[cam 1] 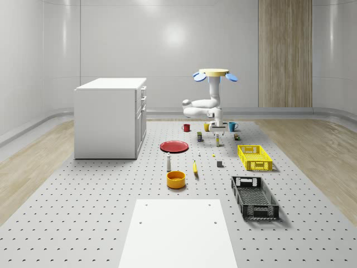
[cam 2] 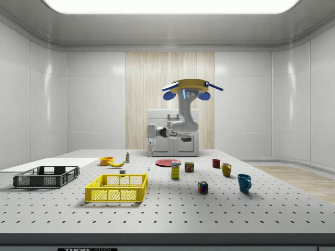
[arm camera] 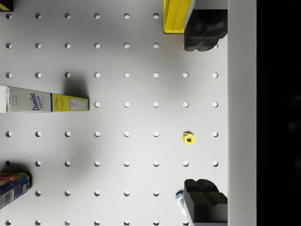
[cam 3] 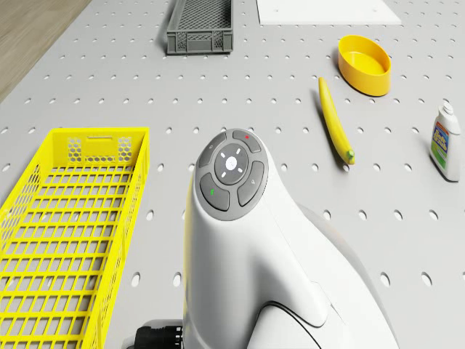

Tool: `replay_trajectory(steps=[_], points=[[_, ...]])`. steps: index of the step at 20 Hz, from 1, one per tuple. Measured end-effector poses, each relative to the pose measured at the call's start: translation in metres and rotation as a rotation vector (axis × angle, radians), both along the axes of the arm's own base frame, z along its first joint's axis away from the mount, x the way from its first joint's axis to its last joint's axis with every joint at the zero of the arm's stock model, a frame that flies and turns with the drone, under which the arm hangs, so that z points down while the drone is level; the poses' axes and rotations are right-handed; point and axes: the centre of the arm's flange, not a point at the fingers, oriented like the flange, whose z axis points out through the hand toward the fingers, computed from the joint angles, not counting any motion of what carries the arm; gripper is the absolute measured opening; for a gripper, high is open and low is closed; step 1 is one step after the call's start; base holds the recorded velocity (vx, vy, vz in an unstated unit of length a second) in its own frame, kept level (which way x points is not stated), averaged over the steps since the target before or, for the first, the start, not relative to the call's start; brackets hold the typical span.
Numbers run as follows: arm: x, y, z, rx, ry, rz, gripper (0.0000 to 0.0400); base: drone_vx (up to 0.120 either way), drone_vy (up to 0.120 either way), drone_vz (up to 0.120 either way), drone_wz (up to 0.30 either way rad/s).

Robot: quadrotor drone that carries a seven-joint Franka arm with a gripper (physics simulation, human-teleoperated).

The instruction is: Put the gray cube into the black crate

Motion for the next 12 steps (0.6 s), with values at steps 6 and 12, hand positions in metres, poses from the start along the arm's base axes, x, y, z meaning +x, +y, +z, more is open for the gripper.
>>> replay_trajectory(steps=[6, 12], points=[[0.0, 0.0, 0.0, 0.0, 0.0, 0.0, 0.04, 0.12, -0.04, -0.113, 0.0], [0.0, 0.0, 0.0, 0.0, 0.0, 0.0, 0.04, 0.12, 0.0, 0.0, 0.0]])
